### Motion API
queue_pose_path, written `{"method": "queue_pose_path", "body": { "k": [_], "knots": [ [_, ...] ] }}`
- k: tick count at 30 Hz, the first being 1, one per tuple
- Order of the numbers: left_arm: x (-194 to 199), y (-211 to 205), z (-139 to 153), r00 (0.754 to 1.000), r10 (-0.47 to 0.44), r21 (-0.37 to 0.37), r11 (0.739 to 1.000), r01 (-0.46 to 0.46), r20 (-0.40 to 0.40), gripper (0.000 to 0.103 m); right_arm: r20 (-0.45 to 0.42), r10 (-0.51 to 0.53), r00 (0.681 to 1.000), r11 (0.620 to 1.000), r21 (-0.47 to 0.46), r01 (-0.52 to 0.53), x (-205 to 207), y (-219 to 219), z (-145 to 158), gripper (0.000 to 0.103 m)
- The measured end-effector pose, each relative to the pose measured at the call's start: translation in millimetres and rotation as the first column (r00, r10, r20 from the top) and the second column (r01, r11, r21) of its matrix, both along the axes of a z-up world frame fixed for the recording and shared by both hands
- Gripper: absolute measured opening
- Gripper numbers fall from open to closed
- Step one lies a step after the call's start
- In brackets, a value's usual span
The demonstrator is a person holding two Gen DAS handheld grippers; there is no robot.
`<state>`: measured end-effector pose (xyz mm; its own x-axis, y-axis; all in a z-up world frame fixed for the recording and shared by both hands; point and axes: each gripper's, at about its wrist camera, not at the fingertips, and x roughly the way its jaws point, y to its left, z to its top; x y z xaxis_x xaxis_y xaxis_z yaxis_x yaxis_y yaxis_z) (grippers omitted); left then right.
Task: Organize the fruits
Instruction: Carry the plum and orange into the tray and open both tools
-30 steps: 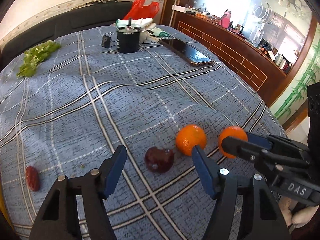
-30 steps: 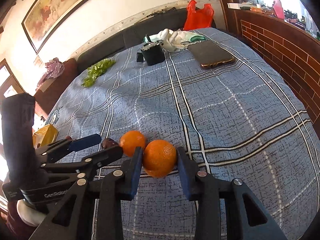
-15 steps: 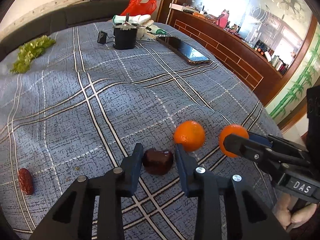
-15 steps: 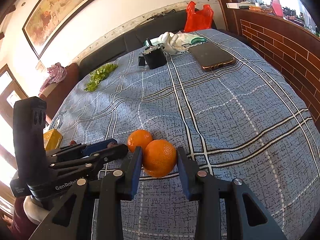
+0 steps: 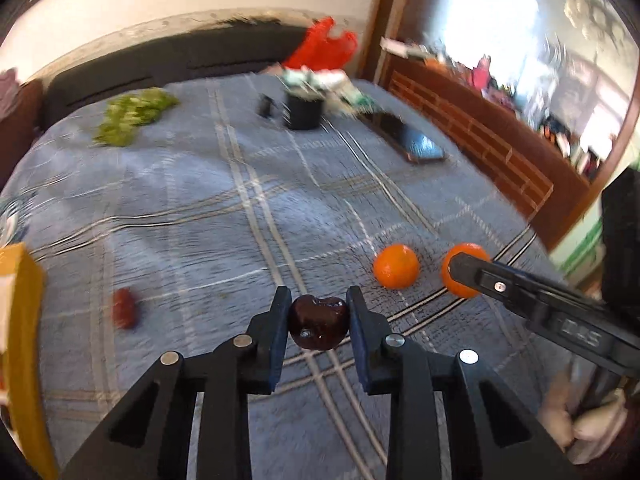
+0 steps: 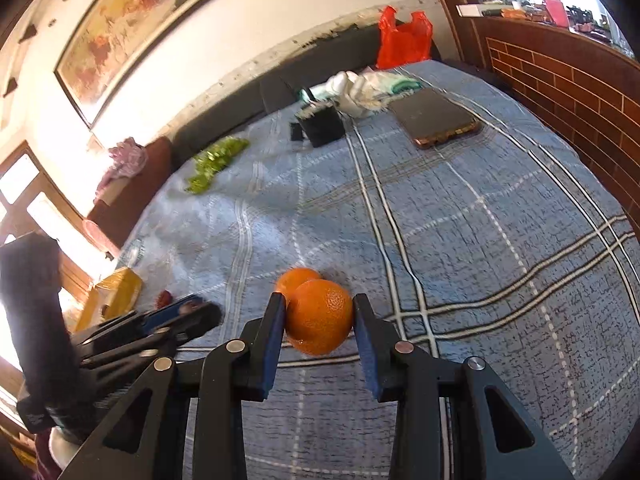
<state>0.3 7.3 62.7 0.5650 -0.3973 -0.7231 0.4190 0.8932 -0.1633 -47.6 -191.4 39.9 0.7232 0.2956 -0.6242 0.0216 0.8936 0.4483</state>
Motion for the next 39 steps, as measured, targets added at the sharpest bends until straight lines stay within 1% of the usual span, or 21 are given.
{"method": "queue_pose_path", "body": {
  "k": [2,5,8,10,12,16,19,22,24,27,30,34,39],
  "knots": [
    [-12,21,14,0.999,0.049,-0.029,0.998,-0.049,0.020,0.027,0.028,0.005,1.000,1.000,-0.001,-0.005,-2,2,4,0.037],
    [-34,59,33,0.990,0.135,-0.068,0.989,-0.132,0.042,0.027,0.050,0.004,0.999,1.000,-0.014,-0.003,-3,4,7,0.037],
    [-57,102,50,0.969,0.238,-0.078,0.969,-0.232,0.071,0.027,0.053,-0.003,0.999,1.000,-0.024,0.004,-3,6,7,0.037],
    [-72,133,58,0.946,0.313,-0.079,0.948,-0.307,0.088,0.027,0.051,0.005,0.999,1.000,-0.028,-0.003,-2,10,8,0.037],
    [-87,164,64,0.917,0.387,-0.080,0.921,-0.380,0.099,0.027,0.051,0.026,0.998,0.999,-0.035,-0.025,-2,20,12,0.037],
    [-111,220,69,0.845,0.525,-0.081,0.851,-0.519,0.102,0.027,0.057,0.110,0.992,0.993,-0.052,-0.107,-10,50,24,0.037],
    [-127,257,69,0.799,0.596,-0.103,0.802,-0.588,0.083,0.028,0.078,0.186,0.980,0.981,-0.076,-0.180,-14,83,40,0.037],
    [-135,283,64,0.760,0.647,-0.111,0.761,-0.639,0.066,0.028,0.096,0.263,0.960,0.962,-0.103,-0.254,-18,120,54,0.037],
    [-139,298,57,0.741,0.670,-0.118,0.740,-0.662,0.046,0.028,0.099,0.314,0.944,0.946,-0.113,-0.303,-20,145,60,0.038],
    [-142,316,45,0.725,0.689,-0.127,0.720,-0.683,0.012,0.028,0.095,0.395,0.914,0.916,-0.124,-0.383,-21,186,66,0.038],
    [-142,327,38,0.719,0.695,-0.126,0.713,-0.690,-0.006,0.028,0.079,0.465,0.882,0.882,-0.128,-0.453,-22,223,66,0.038],
    [-139,341,28,0.709,0.705,-0.118,0.702,-0.702,-0.024,0.028,0.039,0.553,0.832,0.829,-0.128,-0.544,-20,274,59,0.038],
    [-125,357,10,0.699,0.712,-0.104,0.692,-0.714,-0.060,0.028,-0.017,0.625,0.780,0.771,-0.146,-0.620,-9,332,45,0.038]
  ]
}}
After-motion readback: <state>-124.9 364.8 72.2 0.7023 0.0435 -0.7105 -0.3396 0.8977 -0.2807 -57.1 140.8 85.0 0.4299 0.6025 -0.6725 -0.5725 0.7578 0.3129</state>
